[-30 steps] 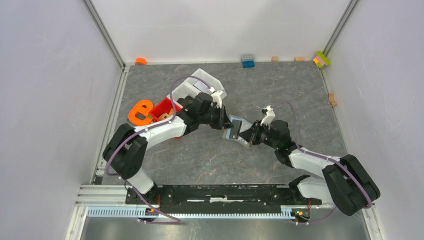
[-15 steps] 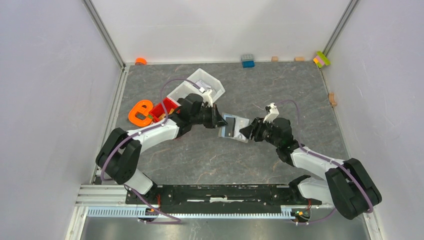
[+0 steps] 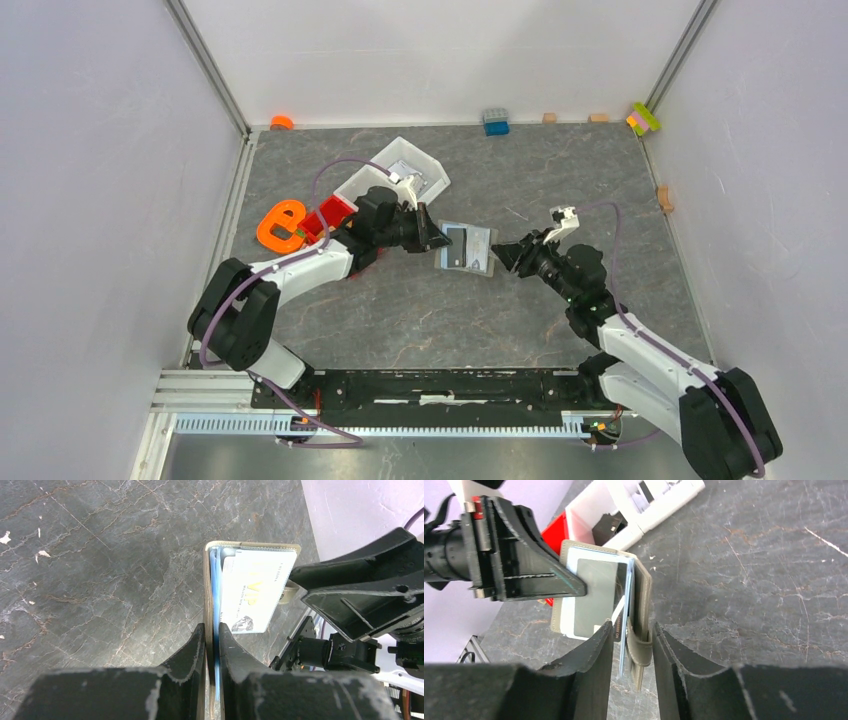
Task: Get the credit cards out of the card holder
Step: Remove the credit card from the card holder, then place the credit card in the storage box, then remove the credit card from the card holder.
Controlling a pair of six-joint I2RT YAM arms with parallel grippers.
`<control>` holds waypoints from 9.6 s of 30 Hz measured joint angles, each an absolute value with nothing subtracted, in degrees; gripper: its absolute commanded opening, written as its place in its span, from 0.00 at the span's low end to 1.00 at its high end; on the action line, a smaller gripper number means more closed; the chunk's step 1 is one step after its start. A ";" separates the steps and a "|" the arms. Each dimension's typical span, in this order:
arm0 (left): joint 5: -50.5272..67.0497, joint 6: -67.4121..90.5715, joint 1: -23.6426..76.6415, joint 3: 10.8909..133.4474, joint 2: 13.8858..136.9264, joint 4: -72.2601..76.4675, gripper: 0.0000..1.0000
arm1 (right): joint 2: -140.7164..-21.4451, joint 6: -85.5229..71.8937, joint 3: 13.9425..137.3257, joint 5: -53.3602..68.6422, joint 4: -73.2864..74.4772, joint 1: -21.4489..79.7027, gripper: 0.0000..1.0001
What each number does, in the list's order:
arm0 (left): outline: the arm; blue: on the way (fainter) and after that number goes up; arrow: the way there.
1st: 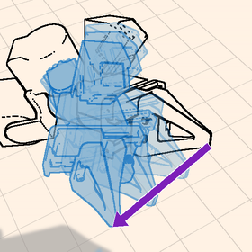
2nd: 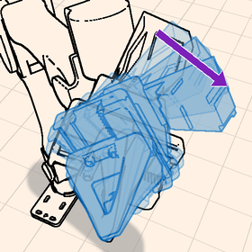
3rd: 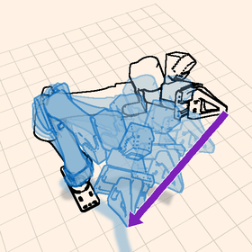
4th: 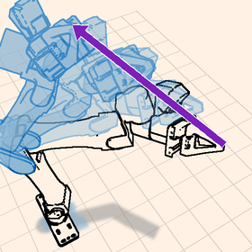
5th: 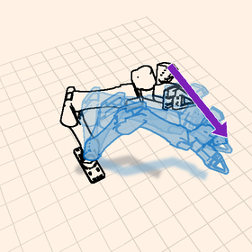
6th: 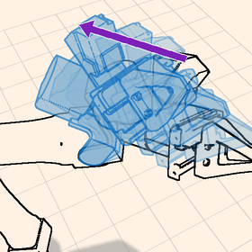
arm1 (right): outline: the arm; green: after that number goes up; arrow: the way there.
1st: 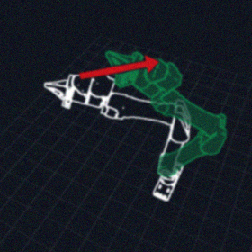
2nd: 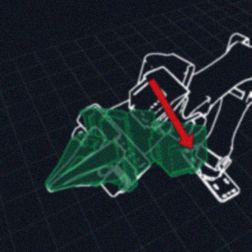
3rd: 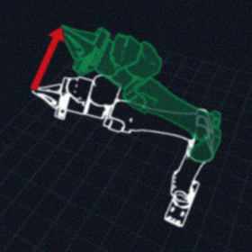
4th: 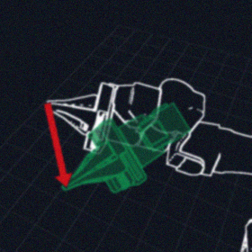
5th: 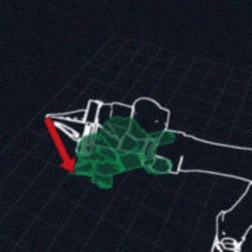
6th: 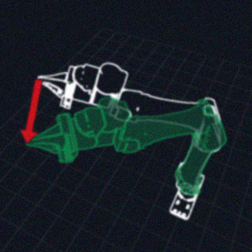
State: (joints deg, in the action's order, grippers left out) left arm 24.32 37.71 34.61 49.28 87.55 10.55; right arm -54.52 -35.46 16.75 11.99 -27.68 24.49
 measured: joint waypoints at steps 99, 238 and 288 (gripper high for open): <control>43.83 53.08 34.61 43.55 89.97 43.00 0.02 | -69.04 -61.69 5.52 37.50 -78.89 15.66 0.30; -14.50 42.35 30.22 18.06 32.62 19.86 0.02 | -132.42 -13.91 98.56 29.74 -10.72 36.53 0.25; 7.51 42.41 30.22 22.33 54.57 29.36 0.02 | -52.38 -19.44 15.09 2.20 -34.85 36.67 0.98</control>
State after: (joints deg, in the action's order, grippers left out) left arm 7.51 42.41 30.22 22.33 54.57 29.36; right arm -52.38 -19.44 15.09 2.20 -34.85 36.67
